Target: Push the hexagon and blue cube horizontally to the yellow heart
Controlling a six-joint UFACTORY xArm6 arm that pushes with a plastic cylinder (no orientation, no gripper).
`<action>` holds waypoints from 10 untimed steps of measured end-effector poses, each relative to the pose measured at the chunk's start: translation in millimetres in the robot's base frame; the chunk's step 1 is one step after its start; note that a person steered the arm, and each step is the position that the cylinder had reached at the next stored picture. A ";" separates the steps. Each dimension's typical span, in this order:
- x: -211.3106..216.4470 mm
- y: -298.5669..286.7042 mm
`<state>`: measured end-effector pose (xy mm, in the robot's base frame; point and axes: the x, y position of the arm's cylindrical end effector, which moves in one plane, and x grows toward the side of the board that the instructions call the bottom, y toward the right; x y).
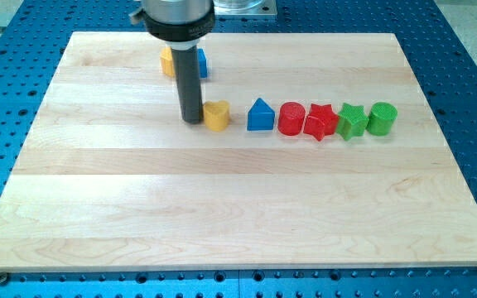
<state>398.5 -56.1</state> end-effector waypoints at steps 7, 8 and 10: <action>-131.2 -103.0; -133.4 -89.5; -137.1 -63.1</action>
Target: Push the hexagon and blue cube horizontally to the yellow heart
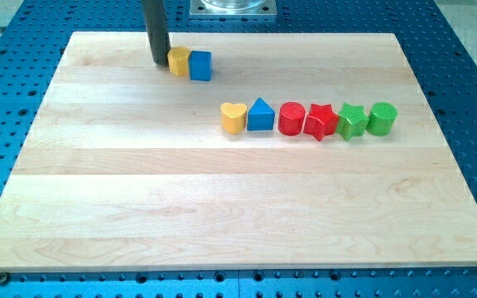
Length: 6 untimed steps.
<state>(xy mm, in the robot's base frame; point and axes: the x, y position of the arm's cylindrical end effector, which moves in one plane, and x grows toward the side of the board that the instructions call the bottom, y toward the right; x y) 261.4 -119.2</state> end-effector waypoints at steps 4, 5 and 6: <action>36.0 72.7; 60.6 33.0; 74.6 6.9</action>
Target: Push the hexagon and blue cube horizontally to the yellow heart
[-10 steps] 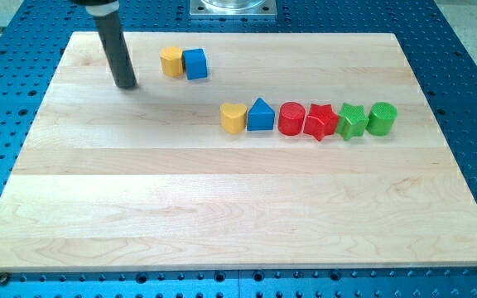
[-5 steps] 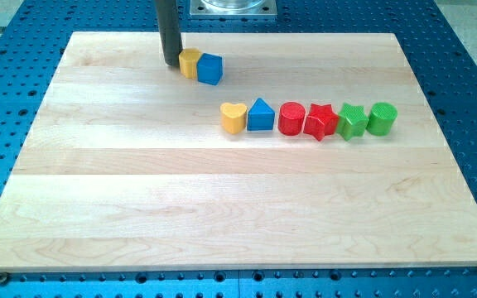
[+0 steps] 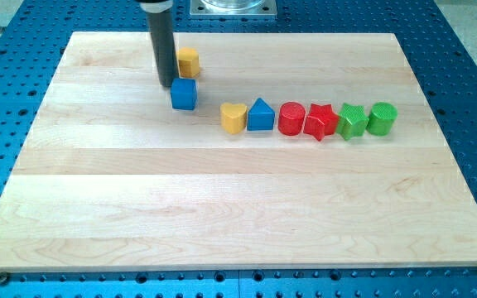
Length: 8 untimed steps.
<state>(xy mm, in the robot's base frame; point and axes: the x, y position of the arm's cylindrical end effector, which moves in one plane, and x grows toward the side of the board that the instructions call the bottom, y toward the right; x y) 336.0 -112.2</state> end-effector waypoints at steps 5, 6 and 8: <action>19.6 82.4; 22.4 65.3; 34.0 45.6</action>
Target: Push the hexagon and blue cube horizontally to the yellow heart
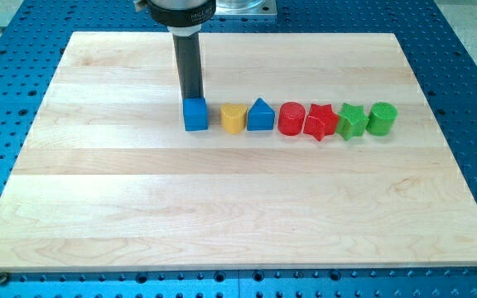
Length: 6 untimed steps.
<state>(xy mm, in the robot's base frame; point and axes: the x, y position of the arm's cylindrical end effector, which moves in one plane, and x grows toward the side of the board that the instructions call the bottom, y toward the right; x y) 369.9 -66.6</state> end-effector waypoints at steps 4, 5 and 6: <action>0.2 25.9; -9.9 -3.6; -10.3 -41.0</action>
<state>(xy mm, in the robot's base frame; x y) 359.6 -107.6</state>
